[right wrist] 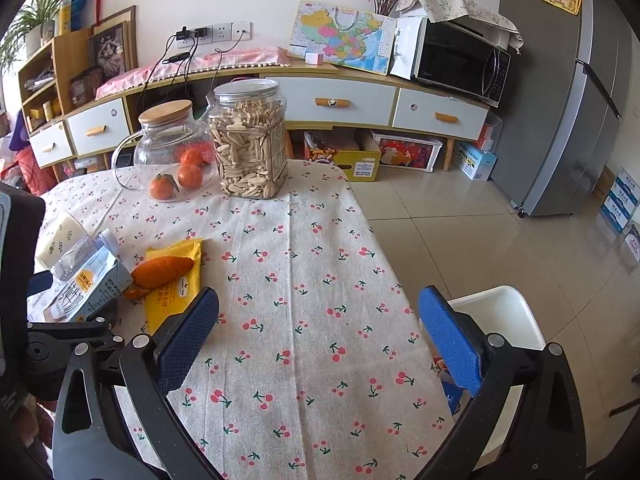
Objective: Collect trash
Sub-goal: 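Grasp the light-blue milk carton with the left tool while the right tool grasps the yellow wrapper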
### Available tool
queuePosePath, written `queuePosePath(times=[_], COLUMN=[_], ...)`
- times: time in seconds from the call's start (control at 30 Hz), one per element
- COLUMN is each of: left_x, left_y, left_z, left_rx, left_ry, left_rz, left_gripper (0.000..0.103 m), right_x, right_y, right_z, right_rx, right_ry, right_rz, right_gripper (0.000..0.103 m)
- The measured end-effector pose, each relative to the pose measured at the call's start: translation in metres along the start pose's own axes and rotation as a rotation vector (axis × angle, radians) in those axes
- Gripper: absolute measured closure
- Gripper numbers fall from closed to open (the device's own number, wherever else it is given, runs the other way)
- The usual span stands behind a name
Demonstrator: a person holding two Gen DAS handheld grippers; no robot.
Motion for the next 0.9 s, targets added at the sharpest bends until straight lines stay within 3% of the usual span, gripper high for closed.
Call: queuePosePath(times=[0.1, 0.13, 0.17, 0.23, 0.33, 0.57, 0.73, 0.9], left_x=[-0.006, -0.007, -0.008, -0.010, -0.012, -0.023, -0.041, -0.053], left_y=[0.002, 0.001, -0.001, -0.008, -0.018, -0.058, -0.087, -0.087], left_z=[0.018, 0.021, 0.022, 0.022, 0.015, -0.033, -0.081, -0.079], left_rx=[0.026, 0.034, 0.033, -0.015, -0.106, -0.330, -0.391, -0.416], left_ry=[-0.049, -0.049, -0.050, -0.062, -0.052, -0.024, 0.062, 0.040], left_rz=[0.015, 0.014, 0.013, -0.019, -0.085, -0.328, -0.439, -0.454], left_gripper=[0.019, 0.027, 0.044, 0.060, 0.068, 0.069, 0.069, 0.069], right_x=[-0.001, -0.002, -0.002, -0.002, -0.005, -0.012, -0.017, -0.029], right_y=[0.001, 0.002, 0.003, 0.005, 0.003, -0.021, -0.042, -0.054], right_z=[0.008, 0.010, 0.012, 0.015, 0.023, 0.044, 0.072, 0.099], right_rx=[0.003, 0.005, 0.010, 0.031, 0.071, 0.213, 0.337, 0.456], right_ry=[-0.031, -0.041, -0.051, -0.071, -0.108, -0.196, -0.264, -0.355], right_rz=[-0.005, -0.001, 0.006, 0.028, 0.051, 0.046, 0.057, 0.107], right_gripper=[0.007, 0.007, 0.007, 0.007, 0.007, 0.007, 0.008, 0.017])
Point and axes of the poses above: each gripper's, at about its wrist camera, not at the fingertips, and z roughly the way its jaws point, y to its right, x to its top, the point moved 4 cm from there along z, roughly the way its jaws point, and after that the axes turned 10 degrees about x, right-handed, at the moved point
